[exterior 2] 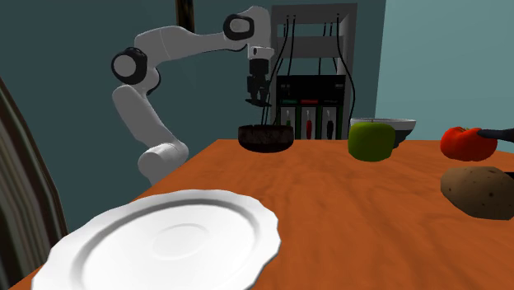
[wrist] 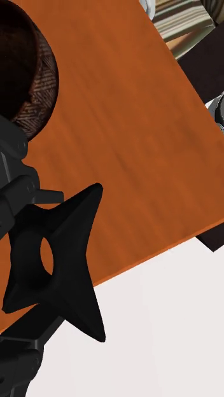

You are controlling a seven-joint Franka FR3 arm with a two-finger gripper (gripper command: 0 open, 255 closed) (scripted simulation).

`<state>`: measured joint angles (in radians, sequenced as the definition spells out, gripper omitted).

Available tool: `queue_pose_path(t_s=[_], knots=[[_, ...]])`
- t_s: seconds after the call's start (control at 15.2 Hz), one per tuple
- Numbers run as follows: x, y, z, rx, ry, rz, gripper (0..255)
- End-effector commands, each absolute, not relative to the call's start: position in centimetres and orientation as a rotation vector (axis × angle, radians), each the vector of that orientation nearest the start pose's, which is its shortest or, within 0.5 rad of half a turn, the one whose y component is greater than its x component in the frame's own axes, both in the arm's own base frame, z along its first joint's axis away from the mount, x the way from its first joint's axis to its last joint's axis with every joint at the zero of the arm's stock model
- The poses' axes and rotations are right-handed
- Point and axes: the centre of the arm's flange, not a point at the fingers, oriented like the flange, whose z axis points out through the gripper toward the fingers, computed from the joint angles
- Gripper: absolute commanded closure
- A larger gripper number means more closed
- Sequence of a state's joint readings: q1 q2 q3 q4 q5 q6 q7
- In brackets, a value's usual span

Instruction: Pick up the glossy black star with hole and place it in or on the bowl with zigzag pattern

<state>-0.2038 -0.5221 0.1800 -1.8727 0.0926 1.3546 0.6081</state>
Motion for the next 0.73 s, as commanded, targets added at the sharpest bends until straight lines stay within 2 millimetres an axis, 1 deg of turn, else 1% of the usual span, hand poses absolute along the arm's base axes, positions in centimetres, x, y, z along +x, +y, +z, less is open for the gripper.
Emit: queue_pose_path(t_s=[0.0, 0.66], knots=[[36.2, 0.7, 70.5, -2.984, 0.982, 0.007, 255], [35.4, -12.5, 70.5, -2.984, 0.982, 0.007, 255]])
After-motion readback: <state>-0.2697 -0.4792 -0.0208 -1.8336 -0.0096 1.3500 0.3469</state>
